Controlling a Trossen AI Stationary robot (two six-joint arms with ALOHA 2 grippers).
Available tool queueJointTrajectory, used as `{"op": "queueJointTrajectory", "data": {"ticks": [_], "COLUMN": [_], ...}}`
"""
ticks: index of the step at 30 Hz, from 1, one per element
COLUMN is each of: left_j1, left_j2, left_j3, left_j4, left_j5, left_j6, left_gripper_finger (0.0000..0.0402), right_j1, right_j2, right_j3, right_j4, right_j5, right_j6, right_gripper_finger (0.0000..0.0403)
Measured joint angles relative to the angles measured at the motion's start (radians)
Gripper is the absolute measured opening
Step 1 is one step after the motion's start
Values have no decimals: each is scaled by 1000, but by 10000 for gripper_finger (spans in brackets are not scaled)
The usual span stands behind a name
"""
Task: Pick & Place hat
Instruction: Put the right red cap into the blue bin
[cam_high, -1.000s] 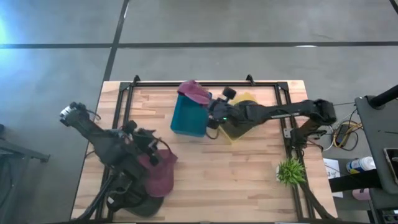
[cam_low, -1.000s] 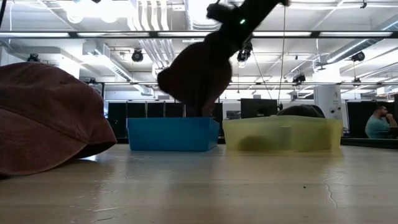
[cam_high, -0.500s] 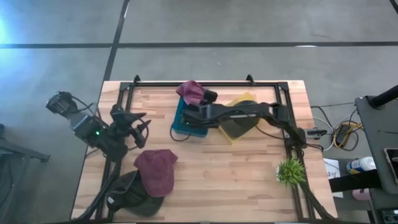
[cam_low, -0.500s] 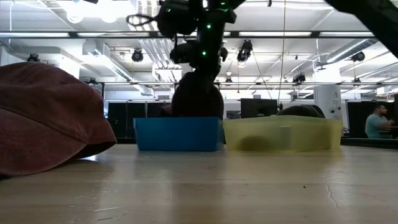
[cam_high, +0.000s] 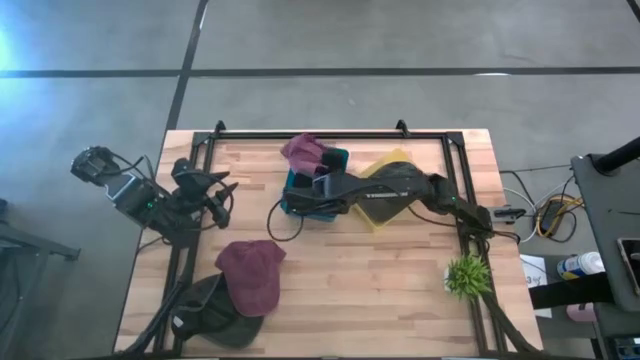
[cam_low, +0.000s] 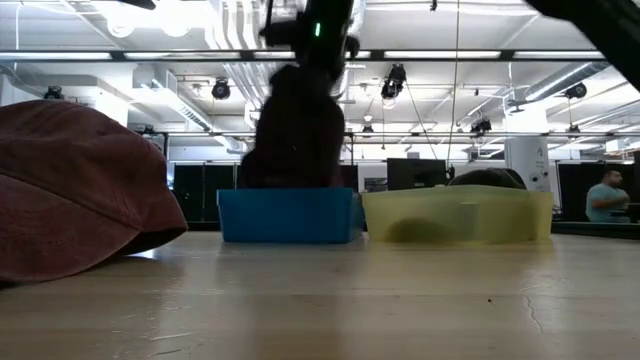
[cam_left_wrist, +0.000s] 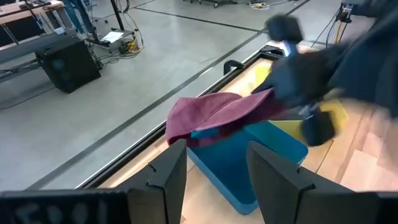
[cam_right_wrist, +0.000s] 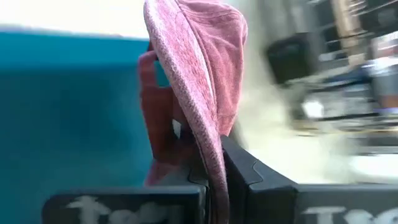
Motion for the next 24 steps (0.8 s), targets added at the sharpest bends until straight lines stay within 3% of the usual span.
{"op": "queueJointTrajectory", "data": {"ticks": [8, 11, 14, 18, 24], "left_j1": [1, 5, 7, 10, 42], "left_j2": [3, 3, 4, 8, 52], "left_j3": [-58, -117, -180, -261, -336], "left_j4": [-4, 13, 100, 341, 879], "left_j5": [61, 63, 67, 85, 160], "left_j6": [-21, -82, -98, -30, 307], "left_gripper_finger": [161, 161, 161, 161, 161], "right_j1": [51, 80, 138, 199, 248], "right_j2": [-298, -441, -554, -652, -686], "right_j3": [-50, -123, -223, -324, -423], "right_j4": [15, 60, 143, 228, 365], "right_j5": [-198, -375, -414, -420, -417], "right_j6": [188, 234, 273, 370, 422], "right_gripper_finger": [13, 13, 13, 13, 13]}}
